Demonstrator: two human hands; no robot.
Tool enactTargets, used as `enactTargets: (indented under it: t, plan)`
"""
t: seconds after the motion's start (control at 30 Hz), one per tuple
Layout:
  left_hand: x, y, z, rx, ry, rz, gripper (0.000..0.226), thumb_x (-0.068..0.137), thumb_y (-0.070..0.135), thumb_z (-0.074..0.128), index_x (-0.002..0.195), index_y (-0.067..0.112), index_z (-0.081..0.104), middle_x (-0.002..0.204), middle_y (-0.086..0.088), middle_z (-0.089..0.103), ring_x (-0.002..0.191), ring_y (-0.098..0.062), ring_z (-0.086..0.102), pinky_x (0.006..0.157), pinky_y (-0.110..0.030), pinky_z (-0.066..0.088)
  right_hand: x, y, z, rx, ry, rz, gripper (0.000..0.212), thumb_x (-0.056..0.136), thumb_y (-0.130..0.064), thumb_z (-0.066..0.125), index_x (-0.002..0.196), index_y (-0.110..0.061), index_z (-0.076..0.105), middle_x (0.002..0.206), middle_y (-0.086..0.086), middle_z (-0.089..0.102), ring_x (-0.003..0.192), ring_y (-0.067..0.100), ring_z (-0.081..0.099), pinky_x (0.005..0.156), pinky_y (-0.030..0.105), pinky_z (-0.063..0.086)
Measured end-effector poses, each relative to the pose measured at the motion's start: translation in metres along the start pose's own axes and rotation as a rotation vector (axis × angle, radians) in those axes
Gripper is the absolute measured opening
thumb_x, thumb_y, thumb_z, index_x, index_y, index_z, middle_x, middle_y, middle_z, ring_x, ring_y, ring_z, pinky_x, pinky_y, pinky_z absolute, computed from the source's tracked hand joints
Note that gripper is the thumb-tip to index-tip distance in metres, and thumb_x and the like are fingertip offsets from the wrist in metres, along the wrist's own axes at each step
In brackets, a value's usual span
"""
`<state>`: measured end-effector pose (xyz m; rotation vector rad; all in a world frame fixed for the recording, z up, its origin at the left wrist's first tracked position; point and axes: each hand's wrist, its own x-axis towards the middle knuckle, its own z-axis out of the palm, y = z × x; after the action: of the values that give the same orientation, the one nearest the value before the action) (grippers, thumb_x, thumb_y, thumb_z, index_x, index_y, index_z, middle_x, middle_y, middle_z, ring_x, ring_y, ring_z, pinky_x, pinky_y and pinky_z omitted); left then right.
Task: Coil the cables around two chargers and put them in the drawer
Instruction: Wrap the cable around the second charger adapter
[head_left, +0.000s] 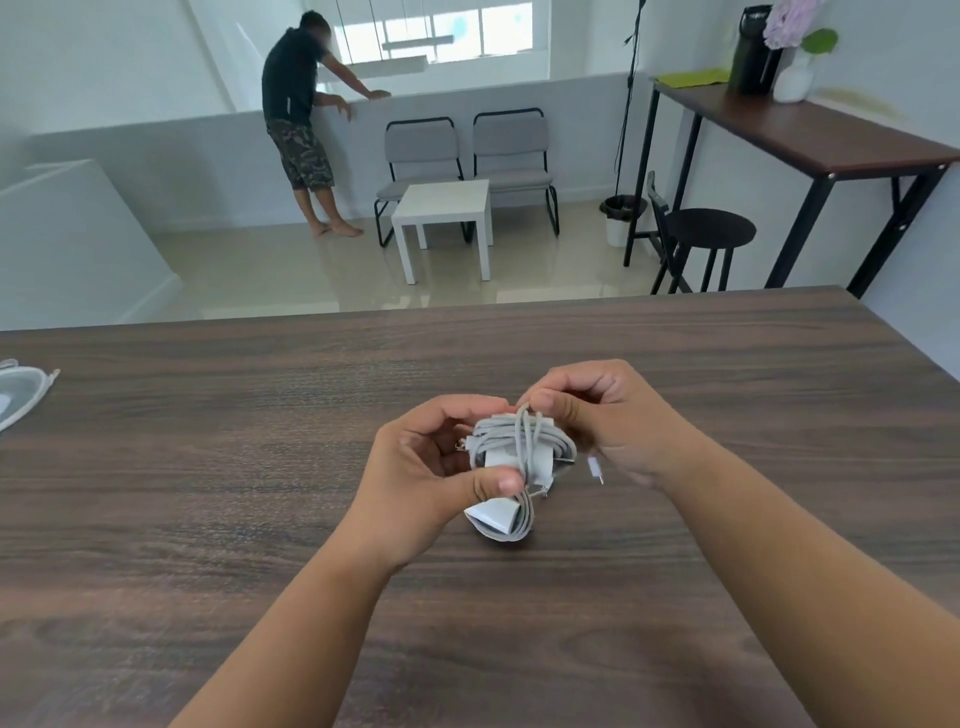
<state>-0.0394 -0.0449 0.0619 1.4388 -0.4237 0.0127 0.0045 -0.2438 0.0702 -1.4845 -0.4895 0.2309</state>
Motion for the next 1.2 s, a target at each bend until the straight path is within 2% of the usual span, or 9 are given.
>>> enactTargets:
  t: [0.1,0.2,0.27,0.33,0.47,0.7,1.03,1.1,1.2]
  plan:
    - [0.003,-0.007,0.005,-0.192,0.1,-0.008,0.057,0.048,0.033,0.096,0.099,0.022,0.074,0.097,-0.002,0.074,0.09,-0.015,0.068,0.076,-0.026,0.055,-0.004,0.015,0.008,0.025,0.16,0.064,0.015,0.083,-0.019,0.064,0.073,-0.021,0.075,0.061,0.012,0.057,0.04,0.01,0.042,0.036,0.019,0.035]
    - [0.007,-0.013,0.011,-0.338,0.293,-0.044,0.052,0.057,0.018,0.092,0.103,0.014,0.069,0.099,-0.003,0.073,0.091,-0.015,0.068,0.075,-0.022,0.055,-0.014,0.022,0.014,-0.236,0.246,0.041,0.009,0.085,-0.017,0.068,0.082,-0.023,0.074,0.06,0.003,0.058,0.043,0.007,0.048,0.045,0.018,0.042]
    - [0.009,-0.014,0.013,-0.372,0.418,-0.075,0.043,0.069,0.008,0.082,0.108,0.013,0.065,0.099,-0.001,0.072,0.089,-0.013,0.067,0.072,-0.019,0.054,-0.02,0.023,0.017,-0.622,0.295,-0.153,0.014,0.088,-0.015,0.065,0.097,-0.019,0.075,0.07,-0.003,0.064,0.058,0.005,0.056,0.059,0.009,0.041]
    - [0.009,-0.015,0.015,-0.338,0.451,-0.095,0.052,0.071,0.009,0.074,0.121,0.015,0.06,0.102,0.0,0.073,0.094,-0.013,0.067,0.075,-0.02,0.055,-0.023,0.022,0.022,-0.781,0.319,-0.336,0.018,0.085,-0.012,0.063,0.099,-0.015,0.075,0.077,-0.004,0.067,0.067,0.005,0.059,0.063,0.006,0.04]
    - [0.008,-0.016,0.021,-0.297,0.415,-0.106,0.054,0.074,0.016,0.067,0.127,0.02,0.058,0.104,0.004,0.075,0.097,-0.013,0.069,0.08,-0.024,0.056,-0.024,0.015,0.026,-0.734,0.336,-0.462,0.013,0.077,-0.002,0.069,0.081,-0.013,0.072,0.075,-0.005,0.068,0.063,0.009,0.061,0.061,0.024,0.051]
    - [0.005,-0.011,0.021,-0.461,0.366,-0.14,0.045,0.081,0.019,0.059,0.126,0.01,0.057,0.107,-0.004,0.071,0.092,-0.013,0.069,0.078,-0.022,0.056,-0.025,-0.002,0.025,-0.311,0.153,-0.265,0.024,0.08,0.002,0.07,0.092,-0.019,0.071,0.084,-0.001,0.072,0.079,0.014,0.066,0.078,0.022,0.051]
    - [0.004,-0.014,0.02,-0.635,0.398,-0.231,0.041,0.083,0.024,0.058,0.122,0.011,0.059,0.105,-0.001,0.069,0.088,-0.008,0.066,0.074,-0.018,0.056,-0.016,-0.008,0.022,-0.373,0.149,-0.399,0.017,0.084,-0.009,0.07,0.098,-0.016,0.075,0.109,0.005,0.062,0.098,0.018,0.06,0.09,0.031,0.051]
    - [0.004,-0.014,0.021,-0.646,0.4,-0.239,0.043,0.083,0.024,0.058,0.124,0.01,0.059,0.107,-0.002,0.069,0.088,-0.009,0.066,0.073,-0.018,0.056,-0.016,-0.01,0.021,-0.316,0.13,-0.369,0.021,0.085,-0.007,0.069,0.103,-0.017,0.073,0.101,0.005,0.069,0.095,0.02,0.065,0.087,0.039,0.053]
    - [0.005,-0.014,0.023,-0.67,0.402,-0.25,0.038,0.084,0.023,0.057,0.12,0.01,0.061,0.107,-0.003,0.07,0.086,-0.01,0.067,0.071,-0.018,0.056,-0.015,-0.011,0.022,-0.161,0.172,-0.256,0.035,0.078,-0.013,0.076,0.108,-0.027,0.064,0.084,0.002,0.072,0.08,0.016,0.064,0.079,0.03,0.051]
